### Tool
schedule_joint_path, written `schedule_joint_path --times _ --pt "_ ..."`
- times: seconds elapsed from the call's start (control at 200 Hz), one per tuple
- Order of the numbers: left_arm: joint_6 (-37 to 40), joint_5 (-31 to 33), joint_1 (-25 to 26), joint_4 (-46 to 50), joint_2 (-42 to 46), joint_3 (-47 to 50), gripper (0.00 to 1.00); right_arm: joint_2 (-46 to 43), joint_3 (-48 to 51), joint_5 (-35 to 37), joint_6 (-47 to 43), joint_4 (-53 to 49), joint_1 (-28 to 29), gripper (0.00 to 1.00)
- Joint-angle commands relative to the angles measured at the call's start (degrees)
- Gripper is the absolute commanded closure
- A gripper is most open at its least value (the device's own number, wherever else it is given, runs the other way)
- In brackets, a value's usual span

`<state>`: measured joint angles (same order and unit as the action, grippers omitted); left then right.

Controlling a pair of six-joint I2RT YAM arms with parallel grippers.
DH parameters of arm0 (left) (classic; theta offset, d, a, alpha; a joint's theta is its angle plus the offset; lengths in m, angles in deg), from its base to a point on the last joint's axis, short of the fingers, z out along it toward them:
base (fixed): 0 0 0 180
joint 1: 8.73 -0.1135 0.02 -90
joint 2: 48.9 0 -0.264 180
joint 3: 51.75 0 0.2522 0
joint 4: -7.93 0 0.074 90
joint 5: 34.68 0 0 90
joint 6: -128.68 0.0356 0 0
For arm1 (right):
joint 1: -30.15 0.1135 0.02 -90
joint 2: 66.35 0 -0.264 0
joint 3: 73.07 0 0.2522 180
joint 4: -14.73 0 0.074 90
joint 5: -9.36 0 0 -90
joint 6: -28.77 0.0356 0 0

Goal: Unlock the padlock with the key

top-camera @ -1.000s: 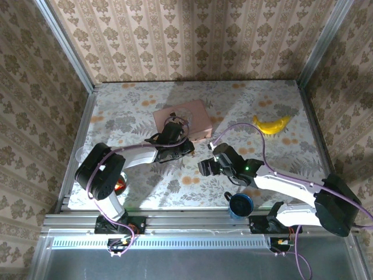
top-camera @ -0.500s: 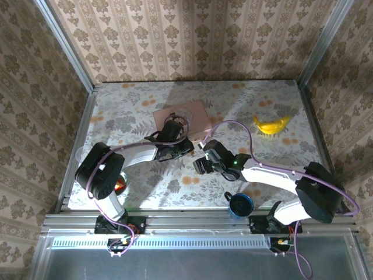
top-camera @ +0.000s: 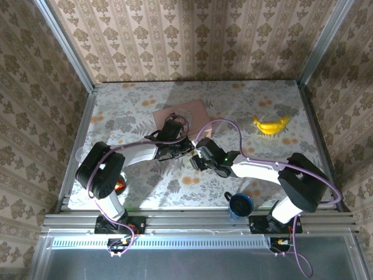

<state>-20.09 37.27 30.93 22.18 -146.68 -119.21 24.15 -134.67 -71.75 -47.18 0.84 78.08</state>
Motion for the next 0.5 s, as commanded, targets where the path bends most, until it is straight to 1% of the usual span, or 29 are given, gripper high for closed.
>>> schedule_joint_path --times 0.0,0.245,0.495 --pt "0.36 -1.64 0.02 0.53 -0.84 -0.76 1.0 1.64 -1.97 2.56 -0.96 2.98 0.61 0.55" --pt "-0.64 -2.87 -0.11 -0.57 -1.7 -0.6 1.0 4.4 -4.5 5.29 -1.21 2.67 1.55 0.56" --pt "-1.09 -3.58 -0.2 -0.98 -2.24 -0.61 1.0 6.72 -5.99 5.67 -0.95 2.3 2.35 0.57"
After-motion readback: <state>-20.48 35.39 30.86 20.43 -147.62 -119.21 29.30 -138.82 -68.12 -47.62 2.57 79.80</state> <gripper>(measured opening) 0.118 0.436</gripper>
